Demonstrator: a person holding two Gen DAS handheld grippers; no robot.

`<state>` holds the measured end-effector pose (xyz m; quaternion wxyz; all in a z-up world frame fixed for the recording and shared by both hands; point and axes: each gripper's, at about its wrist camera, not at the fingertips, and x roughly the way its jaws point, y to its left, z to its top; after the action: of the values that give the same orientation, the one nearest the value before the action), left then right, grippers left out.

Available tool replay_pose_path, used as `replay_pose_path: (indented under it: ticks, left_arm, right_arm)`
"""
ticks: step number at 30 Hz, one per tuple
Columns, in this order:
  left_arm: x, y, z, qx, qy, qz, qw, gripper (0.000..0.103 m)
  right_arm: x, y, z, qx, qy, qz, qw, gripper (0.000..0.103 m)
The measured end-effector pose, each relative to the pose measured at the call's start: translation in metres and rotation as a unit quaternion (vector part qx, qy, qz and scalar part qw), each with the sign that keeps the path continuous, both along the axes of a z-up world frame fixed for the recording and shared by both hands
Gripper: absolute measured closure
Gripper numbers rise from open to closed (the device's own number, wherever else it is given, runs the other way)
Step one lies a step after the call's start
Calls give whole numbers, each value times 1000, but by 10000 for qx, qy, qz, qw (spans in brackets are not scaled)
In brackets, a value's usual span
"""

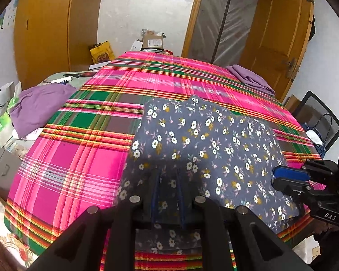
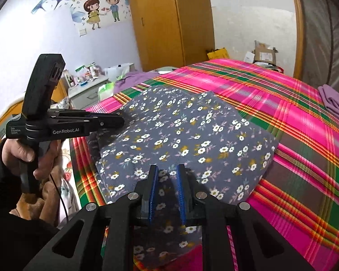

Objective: Fold clothes

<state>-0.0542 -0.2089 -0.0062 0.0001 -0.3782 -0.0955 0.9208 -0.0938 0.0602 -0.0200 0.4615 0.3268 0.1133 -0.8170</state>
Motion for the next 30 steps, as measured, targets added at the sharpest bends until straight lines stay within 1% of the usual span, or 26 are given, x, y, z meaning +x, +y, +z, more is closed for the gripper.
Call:
replay_pose_path:
  ticks: [6,9,11,13,15,17,19,22,24,27,30]
  left_arm:
    - [-10,-2,5,-169,3,73,9998,88]
    - [-20,-3,5,-305,-38,-4,9995,88]
    - [-29,-4,3,-358,-142,-79,9992,88]
    - [-36,-4,7,-428,-138,-153,9989,88]
    - [-44,-1,15,-566,-52,-261,9980,88]
    - [-56,0,21,-589,-5,-355,9976,88]
    - [-71,-2,22,-469,-91,-428,9979,88]
    - [-95,-10,13,-114,-346,-553,9978,88]
    - [-103,-16,7,209,-336,-659,9970,88]
    - [-99,-25,9,543,-325,-638,9960,88]
    - [-77,-32,14,613,-171,-566,9964,88]
  right_arm:
    - [-15,7,6,-28,19,-348,9994,84]
    - [-27,9,4,6,-77,-511,9987,84]
    - [-36,8,1,60,-205,-586,9981,84]
    - [-40,9,5,-14,-234,-666,9975,84]
    - [-43,8,13,11,-72,-726,9973,84]
    - [-51,5,19,49,38,-810,9967,84]
    - [-62,2,20,74,6,-934,9956,84]
    - [-77,-5,15,109,-169,-1018,9946,84]
    - [-86,-9,7,236,-295,-1090,9933,84]
    - [-88,-5,10,111,-363,-1120,9930,84]
    - [-80,6,19,-36,-344,-1174,9925,83]
